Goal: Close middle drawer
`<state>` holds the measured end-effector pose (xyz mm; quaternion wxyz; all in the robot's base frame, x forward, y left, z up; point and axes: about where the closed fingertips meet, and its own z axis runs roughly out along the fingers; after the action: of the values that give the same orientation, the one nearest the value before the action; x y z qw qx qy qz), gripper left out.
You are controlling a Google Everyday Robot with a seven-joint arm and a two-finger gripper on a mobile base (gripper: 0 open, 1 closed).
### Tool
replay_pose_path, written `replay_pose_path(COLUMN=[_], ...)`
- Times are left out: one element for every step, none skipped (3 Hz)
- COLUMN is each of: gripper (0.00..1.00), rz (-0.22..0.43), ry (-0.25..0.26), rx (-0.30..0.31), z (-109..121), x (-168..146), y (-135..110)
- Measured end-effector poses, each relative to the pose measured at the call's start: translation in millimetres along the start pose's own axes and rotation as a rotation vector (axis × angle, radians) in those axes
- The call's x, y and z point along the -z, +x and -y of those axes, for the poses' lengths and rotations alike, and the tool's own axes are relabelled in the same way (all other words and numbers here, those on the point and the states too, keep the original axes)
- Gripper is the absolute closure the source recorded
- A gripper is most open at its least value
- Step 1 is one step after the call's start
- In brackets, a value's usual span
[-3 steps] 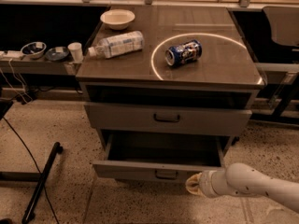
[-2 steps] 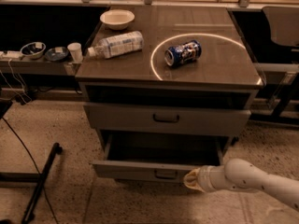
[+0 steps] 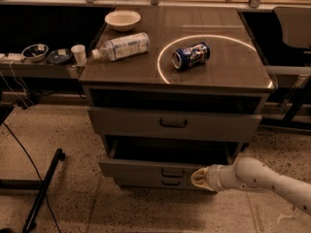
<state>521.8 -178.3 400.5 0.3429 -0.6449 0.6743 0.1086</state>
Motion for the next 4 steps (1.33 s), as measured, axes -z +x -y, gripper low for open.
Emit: replay_pose_path(gripper=[1.00,1.00,1.00,1.00], rz=[0.000,0.034,0.038,0.048], ry=[0.000,-0.022,-0.021,-0.019], rx=[0.000,-0.005,-0.004,-0.002], z=[0,7,10,15], x=[0,-9,-12,-17], y=[0,-2,-2,-1])
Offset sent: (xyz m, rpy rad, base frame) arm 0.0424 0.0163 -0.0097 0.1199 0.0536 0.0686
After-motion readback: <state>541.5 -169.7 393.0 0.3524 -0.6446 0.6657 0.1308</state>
